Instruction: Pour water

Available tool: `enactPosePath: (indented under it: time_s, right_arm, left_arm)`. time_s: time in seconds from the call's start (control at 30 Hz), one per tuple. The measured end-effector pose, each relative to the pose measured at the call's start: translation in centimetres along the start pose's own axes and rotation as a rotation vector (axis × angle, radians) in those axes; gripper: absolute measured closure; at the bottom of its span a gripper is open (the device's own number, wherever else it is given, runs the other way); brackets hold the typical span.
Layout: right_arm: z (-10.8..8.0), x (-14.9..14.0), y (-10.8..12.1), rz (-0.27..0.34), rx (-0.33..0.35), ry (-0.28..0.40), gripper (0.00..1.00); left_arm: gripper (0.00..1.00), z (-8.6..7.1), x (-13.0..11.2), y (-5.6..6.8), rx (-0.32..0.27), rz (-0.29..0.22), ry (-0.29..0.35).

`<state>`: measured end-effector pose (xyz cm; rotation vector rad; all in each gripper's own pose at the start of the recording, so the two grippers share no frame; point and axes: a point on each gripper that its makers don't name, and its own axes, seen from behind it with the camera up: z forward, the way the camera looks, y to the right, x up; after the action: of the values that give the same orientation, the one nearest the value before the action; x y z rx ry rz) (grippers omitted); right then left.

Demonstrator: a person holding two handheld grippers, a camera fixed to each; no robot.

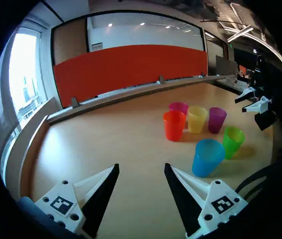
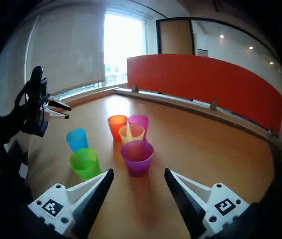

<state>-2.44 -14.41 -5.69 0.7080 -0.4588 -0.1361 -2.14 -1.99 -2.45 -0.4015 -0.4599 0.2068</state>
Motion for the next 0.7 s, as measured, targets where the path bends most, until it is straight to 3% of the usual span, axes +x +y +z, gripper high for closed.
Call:
enactPosePath:
  time_s: [0.13, 0.23, 0.7]
  right_arm:
    - [-0.9, 0.5, 1.3, 0.036, -0.063, 0.034, 0.01]
    - [-1.5, 0.4, 2.2, 0.052, -0.104, 0.05, 0.01]
    - [-2.6, 1.9, 4.9, 0.061, -0.26, 0.128, 0.01]
  left_arm:
    - [0.16, -0.7, 1.1, -1.5, 0.075, -0.038, 0.066]
    - [0.16, -1.1, 1.6, -2.0, 0.109, -0.054, 0.103]
    - [0.16, -1.9, 3.5, -1.4, 0.176, -0.111, 0.211]
